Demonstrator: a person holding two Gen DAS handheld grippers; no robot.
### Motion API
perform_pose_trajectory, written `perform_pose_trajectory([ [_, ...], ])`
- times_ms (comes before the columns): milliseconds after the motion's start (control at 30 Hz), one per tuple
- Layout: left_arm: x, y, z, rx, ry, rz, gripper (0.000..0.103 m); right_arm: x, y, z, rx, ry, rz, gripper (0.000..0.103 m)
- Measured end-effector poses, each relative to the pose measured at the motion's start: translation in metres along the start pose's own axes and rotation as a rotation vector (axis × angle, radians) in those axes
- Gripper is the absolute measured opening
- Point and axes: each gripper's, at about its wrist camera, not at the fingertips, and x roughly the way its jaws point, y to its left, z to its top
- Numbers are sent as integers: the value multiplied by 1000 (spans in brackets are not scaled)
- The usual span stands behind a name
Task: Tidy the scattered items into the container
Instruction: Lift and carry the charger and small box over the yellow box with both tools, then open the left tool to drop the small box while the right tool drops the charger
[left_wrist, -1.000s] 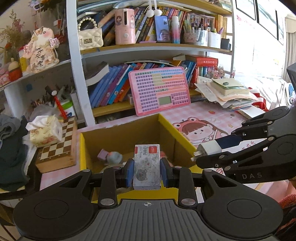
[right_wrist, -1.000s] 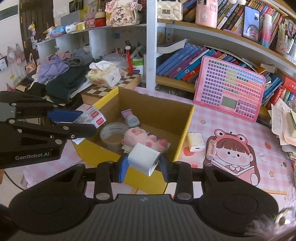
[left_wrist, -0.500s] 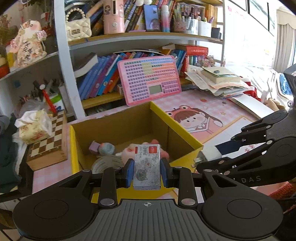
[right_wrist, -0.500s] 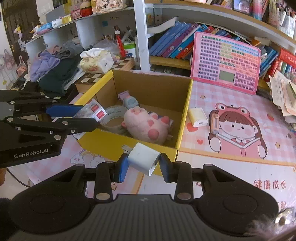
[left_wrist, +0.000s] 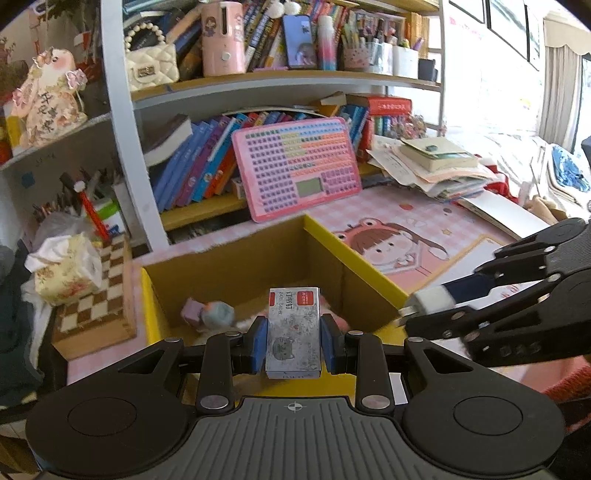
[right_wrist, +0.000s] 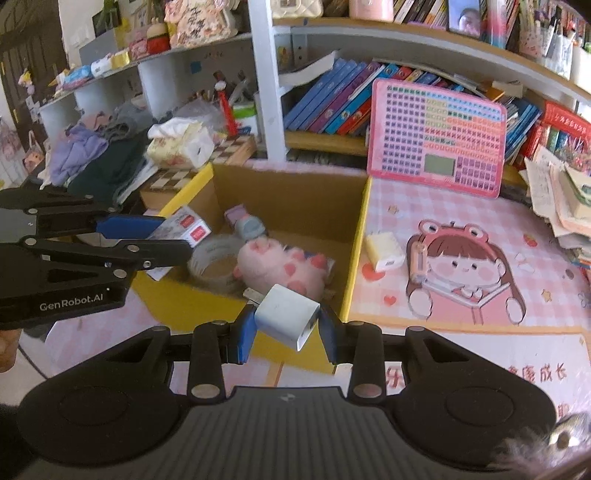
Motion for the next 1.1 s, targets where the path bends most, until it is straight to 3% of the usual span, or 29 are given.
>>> perform_pose_trajectory([
  [300, 45, 42, 7, -58, 46, 55, 29, 37, 1, 34, -68, -32, -24, 35],
  [500, 89, 49, 5, 43, 159, 78, 29, 96, 11, 59, -170, 31, -17, 35],
  [733, 121, 52, -5, 53, 302, 69, 29, 152, 9, 82, -183, 131, -16, 35],
  [1033, 129, 48, -4, 74, 322, 72, 31, 197, 9, 91, -205, 220, -48, 35],
  [1100, 130, 47, -4, 70, 322, 78, 36, 202, 7, 92, -199, 229, -48, 35],
])
